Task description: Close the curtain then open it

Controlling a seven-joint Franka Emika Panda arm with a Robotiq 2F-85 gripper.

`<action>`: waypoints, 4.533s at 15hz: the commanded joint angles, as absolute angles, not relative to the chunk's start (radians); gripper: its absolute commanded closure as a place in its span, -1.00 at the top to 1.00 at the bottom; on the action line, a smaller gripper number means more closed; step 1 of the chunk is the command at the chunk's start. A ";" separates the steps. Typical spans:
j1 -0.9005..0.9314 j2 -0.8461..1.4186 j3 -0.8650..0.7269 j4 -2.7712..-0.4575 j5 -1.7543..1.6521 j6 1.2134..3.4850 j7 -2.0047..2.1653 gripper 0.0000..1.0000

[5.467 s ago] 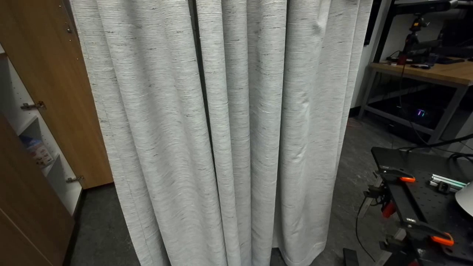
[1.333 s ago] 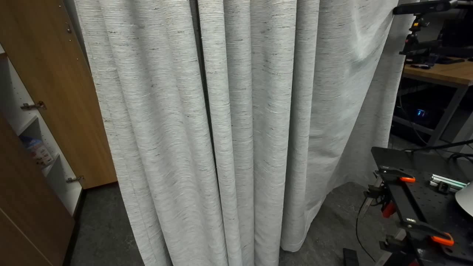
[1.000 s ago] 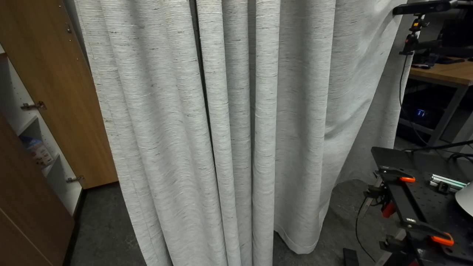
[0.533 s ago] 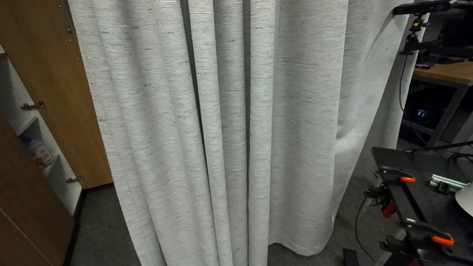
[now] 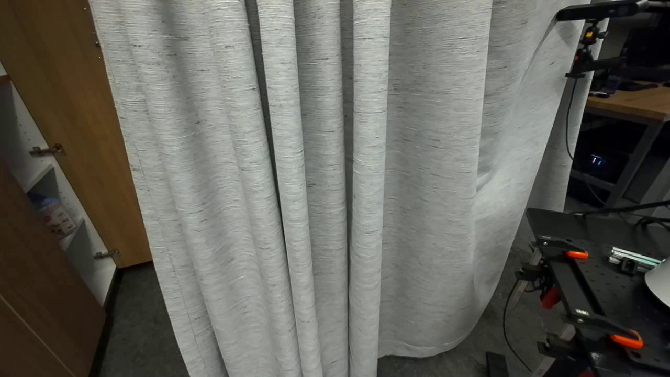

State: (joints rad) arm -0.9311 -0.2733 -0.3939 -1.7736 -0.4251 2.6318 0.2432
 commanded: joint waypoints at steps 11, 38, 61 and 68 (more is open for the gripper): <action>-0.953 -0.147 -0.376 -1.619 -0.501 2.654 0.352 -0.99; -0.957 -0.047 -0.489 -1.404 -0.460 2.618 0.455 -0.99; -1.034 0.183 -0.688 -1.221 0.047 2.650 0.008 -0.99; -1.209 0.356 -0.660 -1.023 0.344 2.599 -0.147 -0.99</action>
